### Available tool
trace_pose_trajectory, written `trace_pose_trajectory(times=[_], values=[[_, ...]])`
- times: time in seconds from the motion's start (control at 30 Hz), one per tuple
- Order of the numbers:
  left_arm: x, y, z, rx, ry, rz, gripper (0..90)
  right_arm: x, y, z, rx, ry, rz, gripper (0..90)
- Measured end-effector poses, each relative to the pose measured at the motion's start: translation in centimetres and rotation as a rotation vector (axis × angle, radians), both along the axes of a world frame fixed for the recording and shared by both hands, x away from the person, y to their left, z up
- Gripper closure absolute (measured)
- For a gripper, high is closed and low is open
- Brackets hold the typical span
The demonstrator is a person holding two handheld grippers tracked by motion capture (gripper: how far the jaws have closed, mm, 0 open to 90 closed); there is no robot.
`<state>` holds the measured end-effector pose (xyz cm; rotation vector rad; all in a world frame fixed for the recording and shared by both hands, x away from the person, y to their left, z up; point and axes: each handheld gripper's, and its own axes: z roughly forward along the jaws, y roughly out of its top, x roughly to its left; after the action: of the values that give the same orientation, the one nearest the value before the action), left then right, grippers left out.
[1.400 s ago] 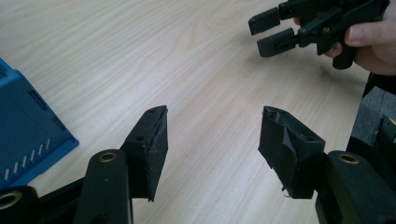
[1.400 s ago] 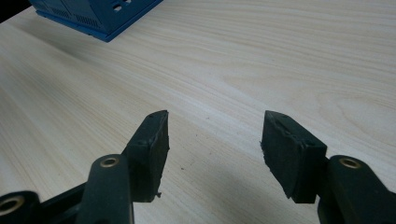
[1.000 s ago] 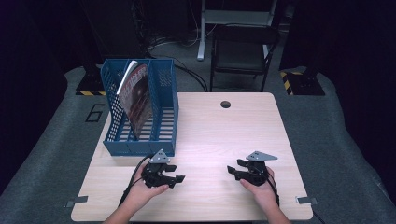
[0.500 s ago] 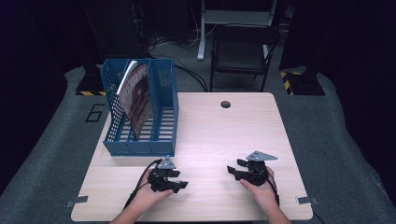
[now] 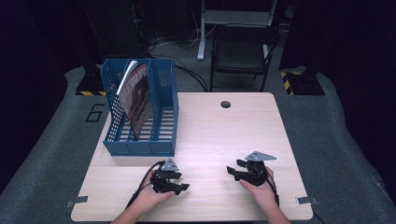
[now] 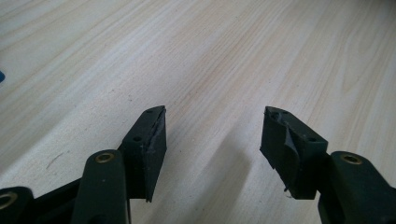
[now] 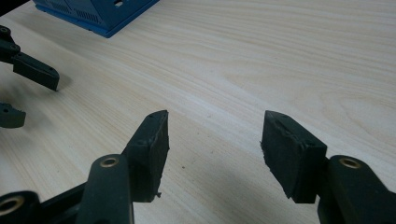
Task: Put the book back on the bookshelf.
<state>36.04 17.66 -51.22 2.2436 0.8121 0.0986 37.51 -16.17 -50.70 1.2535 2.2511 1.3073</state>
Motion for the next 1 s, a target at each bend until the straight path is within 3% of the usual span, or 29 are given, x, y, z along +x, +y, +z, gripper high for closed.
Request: trace_pose_trajectory(times=[0.07, 0.23, 0.3, 0.73, 1.0], values=[[0.1, 0.14, 0.02, 0.006, 0.012, -0.01, 40.6, 0.02, 0.03, -0.03, -0.002, 0.003, 0.001, 41.2], [0.09, 0.08, -0.12, 0.0, 0.003, 0.005, 39.7, 0.06, 0.01, -0.07, 0.0, 0.005, 0.003, 41.2], [0.12, 0.13, -0.09, 0.019, -0.011, -0.006, 39.6, 0.08, 0.04, -0.08, 0.0, 0.005, 0.005, 41.2], [0.04, -0.17, -0.13, 0.032, -0.018, -0.027, 39.4, 0.18, 0.03, -0.04, -0.012, -0.001, 0.017, 41.2], [0.06, -0.2, -0.17, 0.013, -0.003, -0.019, 39.1, 0.27, 0.23, -0.17, -0.032, 0.003, 0.032, 41.2]])
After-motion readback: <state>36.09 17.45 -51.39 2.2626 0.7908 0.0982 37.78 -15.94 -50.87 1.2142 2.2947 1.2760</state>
